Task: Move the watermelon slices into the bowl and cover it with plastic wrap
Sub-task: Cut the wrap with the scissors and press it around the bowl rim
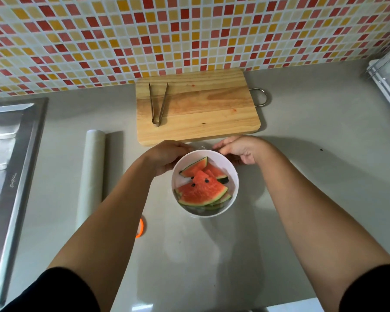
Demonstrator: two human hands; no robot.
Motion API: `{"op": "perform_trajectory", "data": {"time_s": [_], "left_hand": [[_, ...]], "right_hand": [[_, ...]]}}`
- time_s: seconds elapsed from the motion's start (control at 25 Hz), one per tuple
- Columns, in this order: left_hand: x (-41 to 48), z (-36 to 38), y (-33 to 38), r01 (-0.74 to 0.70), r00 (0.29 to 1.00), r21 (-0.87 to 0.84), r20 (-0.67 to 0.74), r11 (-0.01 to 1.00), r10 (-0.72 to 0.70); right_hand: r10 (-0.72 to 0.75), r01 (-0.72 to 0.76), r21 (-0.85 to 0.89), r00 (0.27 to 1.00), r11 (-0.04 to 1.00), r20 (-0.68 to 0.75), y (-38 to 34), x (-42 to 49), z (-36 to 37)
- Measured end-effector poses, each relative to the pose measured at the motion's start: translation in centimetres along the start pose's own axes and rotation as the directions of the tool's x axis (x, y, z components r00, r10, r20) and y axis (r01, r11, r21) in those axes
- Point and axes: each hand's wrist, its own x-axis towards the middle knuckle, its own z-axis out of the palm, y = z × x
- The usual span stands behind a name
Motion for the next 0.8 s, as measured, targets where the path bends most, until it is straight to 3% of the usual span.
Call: {"op": "perform_trajectory", "data": {"time_s": [0.16,0.36,0.52,0.68,0.8], "left_hand": [[0.5,-0.4,0.0,-0.013,1.0,-0.119,0.018,0.993,0.015],[1.1,0.5,-0.3,-0.175,0.974,-0.009,-0.15,0.985,0.172],[1.3,1.0,-0.7,-0.313,0.931,-0.069,-0.218,0.947,0.292],[1.1,0.7,-0.8,-0.224,0.966,-0.169,-0.166,0.96,0.197],[0.6,-0.5,-0.5,-0.093,0.996,0.016,-0.002,0.996,0.093]], "right_hand": [[-0.068,0.067,-0.047,0.997,0.997,-0.021,-0.7,0.5,-0.1],[-0.211,0.179,-0.156,0.954,0.971,-0.215,-0.4,1.1,0.6],[-0.142,0.14,-0.022,0.986,0.99,-0.091,0.0,1.2,0.9],[-0.2,0.192,-0.118,0.977,0.974,-0.067,0.1,1.1,0.7],[-0.224,0.208,-0.212,0.973,0.955,-0.054,-0.1,0.7,0.4]]}}
